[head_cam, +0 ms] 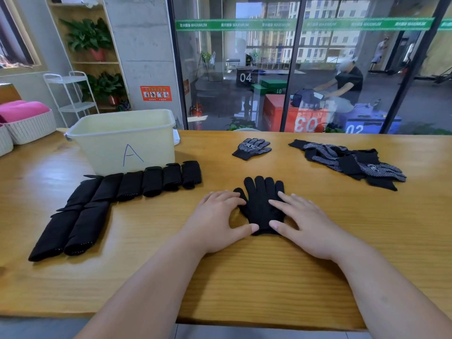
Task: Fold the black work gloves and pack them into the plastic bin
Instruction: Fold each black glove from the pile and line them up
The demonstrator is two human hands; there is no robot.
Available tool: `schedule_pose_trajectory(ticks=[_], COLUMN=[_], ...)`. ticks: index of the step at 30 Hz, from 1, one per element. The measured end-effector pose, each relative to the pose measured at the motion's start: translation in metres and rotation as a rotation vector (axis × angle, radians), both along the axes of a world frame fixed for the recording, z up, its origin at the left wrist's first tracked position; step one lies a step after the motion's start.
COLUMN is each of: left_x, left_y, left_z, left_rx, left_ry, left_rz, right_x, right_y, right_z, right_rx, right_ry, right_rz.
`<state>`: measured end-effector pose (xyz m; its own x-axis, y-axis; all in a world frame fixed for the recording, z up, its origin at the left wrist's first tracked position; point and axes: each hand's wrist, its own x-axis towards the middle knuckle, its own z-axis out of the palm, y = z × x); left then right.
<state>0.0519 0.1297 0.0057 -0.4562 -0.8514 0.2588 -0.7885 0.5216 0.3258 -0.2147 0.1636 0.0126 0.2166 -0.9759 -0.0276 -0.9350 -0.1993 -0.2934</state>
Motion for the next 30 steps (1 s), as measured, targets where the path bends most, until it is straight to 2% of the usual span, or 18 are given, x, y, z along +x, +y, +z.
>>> schedule_pose_trajectory(ticks=[4, 7, 10, 14, 21, 30], left_x=[0.001, 0.004, 0.005, -0.002, 0.000, -0.001], left_y=[-0.001, -0.001, 0.000, 0.001, 0.002, 0.002], left_z=[0.000, 0.002, 0.004, 0.004, 0.004, 0.004], left_rx=[0.036, -0.009, -0.014, 0.021, 0.048, 0.003], left_ry=[-0.002, 0.136, 0.252, 0.216, 0.267, 0.215], left_rz=[-0.007, -0.076, -0.188, -0.281, -0.263, -0.246], right_x=[-0.006, -0.016, -0.016, -0.012, -0.014, 0.003], right_y=[0.001, 0.002, 0.001, 0.000, 0.005, 0.017], right_z=[0.002, 0.006, 0.005, 0.004, 0.005, 0.000], right_rx=[-0.018, -0.139, -0.178, -0.163, -0.231, -0.437], right_ry=[-0.160, -0.314, -0.320, -0.321, -0.269, 0.048], right_rz=[0.025, 0.065, 0.127, 0.126, 0.104, 0.080])
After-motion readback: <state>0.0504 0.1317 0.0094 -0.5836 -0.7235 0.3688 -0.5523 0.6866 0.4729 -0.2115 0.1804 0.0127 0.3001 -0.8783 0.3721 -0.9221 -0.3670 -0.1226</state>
